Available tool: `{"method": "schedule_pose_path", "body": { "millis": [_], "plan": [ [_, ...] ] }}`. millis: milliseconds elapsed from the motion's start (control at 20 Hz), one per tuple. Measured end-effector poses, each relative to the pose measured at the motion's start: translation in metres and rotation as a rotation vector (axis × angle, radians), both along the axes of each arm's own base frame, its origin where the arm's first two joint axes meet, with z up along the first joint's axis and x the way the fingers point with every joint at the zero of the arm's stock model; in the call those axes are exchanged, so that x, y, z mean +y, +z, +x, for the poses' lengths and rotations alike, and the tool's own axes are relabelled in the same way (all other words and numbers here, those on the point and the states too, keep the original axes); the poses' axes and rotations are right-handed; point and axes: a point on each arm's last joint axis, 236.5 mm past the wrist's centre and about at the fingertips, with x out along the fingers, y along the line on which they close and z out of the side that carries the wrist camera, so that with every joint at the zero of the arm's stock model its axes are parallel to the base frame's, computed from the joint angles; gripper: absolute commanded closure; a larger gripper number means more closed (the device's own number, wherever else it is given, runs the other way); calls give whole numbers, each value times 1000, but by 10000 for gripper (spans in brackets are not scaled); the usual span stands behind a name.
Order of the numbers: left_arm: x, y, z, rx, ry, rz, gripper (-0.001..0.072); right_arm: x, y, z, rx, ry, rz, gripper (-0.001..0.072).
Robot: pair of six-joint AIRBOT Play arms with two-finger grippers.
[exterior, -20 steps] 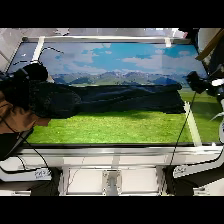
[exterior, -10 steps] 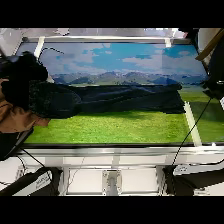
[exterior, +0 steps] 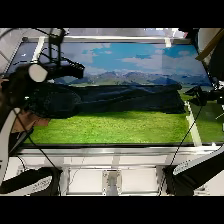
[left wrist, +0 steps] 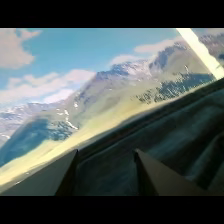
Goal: Fold the clothes and pants, and hang the long-sleeved shirts on hangers.
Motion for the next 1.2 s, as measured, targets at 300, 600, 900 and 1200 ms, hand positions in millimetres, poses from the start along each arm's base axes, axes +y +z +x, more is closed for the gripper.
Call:
{"method": "schedule_pose_path", "body": {
  "millis": [300,600,900,1200],
  "plan": [
    [-32,-45,0,74,-66,43,301,12,-20,8,28,64,12,102],
    [-39,-55,-1,91,-81,52,301,39,-28,12,56,157,-7,381],
    [-41,-56,-1,96,-83,49,649,77,-10,11,31,293,54,688],
    [-65,-65,-1,140,-89,-57,684,114,118,40,-222,393,150,688]
  ]
}}
